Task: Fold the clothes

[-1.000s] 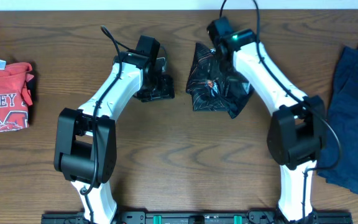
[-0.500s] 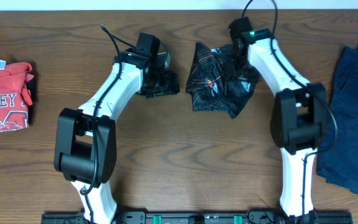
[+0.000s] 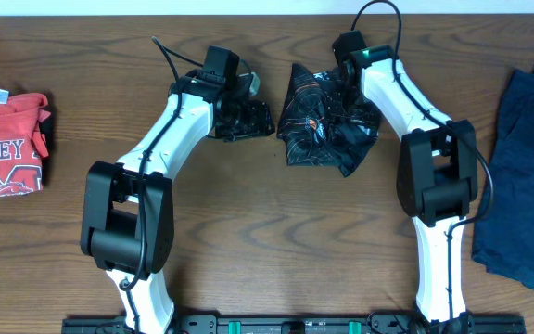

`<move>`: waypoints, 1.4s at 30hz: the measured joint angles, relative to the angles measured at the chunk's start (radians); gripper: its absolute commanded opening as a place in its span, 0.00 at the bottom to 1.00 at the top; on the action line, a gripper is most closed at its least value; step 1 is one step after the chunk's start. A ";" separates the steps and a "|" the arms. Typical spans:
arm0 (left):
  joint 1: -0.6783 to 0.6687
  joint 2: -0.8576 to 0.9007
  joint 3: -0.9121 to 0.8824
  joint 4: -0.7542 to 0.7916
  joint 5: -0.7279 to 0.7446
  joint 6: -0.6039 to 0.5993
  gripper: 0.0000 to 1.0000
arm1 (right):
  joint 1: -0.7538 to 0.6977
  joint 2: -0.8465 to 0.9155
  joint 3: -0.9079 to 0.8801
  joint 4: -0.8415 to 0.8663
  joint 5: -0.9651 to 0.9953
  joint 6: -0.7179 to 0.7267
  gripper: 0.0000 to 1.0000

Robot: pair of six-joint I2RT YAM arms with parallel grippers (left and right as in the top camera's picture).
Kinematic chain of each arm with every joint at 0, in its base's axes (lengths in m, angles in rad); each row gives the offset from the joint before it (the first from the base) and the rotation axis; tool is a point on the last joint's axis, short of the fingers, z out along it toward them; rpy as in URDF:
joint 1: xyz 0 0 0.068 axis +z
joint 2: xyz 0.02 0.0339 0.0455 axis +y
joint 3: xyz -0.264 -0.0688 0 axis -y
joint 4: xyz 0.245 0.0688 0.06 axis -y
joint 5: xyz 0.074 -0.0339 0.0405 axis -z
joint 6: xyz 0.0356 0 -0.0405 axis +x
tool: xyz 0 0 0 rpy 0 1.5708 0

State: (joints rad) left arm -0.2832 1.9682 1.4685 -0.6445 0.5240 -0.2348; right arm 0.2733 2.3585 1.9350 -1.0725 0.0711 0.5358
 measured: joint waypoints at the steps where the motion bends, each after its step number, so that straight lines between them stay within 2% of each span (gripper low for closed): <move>1: 0.000 0.000 0.000 0.000 0.006 0.000 0.61 | 0.000 -0.004 -0.003 0.004 0.003 -0.003 0.80; 5: 0.000 0.000 0.000 0.002 0.024 0.000 0.61 | 0.000 -0.055 -0.022 0.027 0.011 -0.011 0.90; 9: -0.002 0.001 0.000 0.023 0.029 0.000 0.62 | 0.000 -0.195 -0.028 0.075 0.013 -0.021 0.99; 14: -0.017 0.040 0.000 0.075 0.038 -0.001 0.62 | 0.000 -0.399 -0.026 0.095 0.016 -0.050 0.99; 19: -0.032 0.143 0.000 0.190 0.081 -0.022 0.62 | 0.000 -0.534 -0.023 0.078 0.008 -0.087 0.99; 29: -0.028 0.239 0.000 0.424 0.195 -0.094 0.62 | 0.000 -0.671 -0.023 0.043 -0.021 -0.148 0.99; 35: -0.029 0.267 0.000 0.576 0.283 -0.183 0.61 | 0.000 -0.724 -0.023 0.032 -0.027 -0.166 0.99; 36: -0.030 0.269 0.000 0.596 0.298 -0.202 0.59 | 0.000 -0.724 -0.023 0.026 -0.027 -0.169 0.99; 39: -0.032 0.269 0.000 0.628 0.333 -0.251 0.27 | 0.000 -0.723 -0.023 0.017 -0.028 -0.174 0.99; 40: -0.033 0.269 0.000 0.627 0.340 -0.266 0.23 | 0.000 -0.723 -0.023 0.017 -0.028 -0.175 0.99; 41: -0.033 0.269 0.000 0.625 0.345 -0.272 0.23 | 0.000 -0.723 -0.023 0.016 -0.029 -0.177 0.99; 42: -0.034 0.269 0.000 0.624 0.351 -0.275 0.33 | 0.000 -0.723 -0.023 0.015 -0.030 -0.178 0.99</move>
State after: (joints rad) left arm -0.3176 2.2368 1.4685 -0.0204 0.8745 -0.5098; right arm 0.2733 1.6352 1.9121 -1.0576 0.0410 0.3576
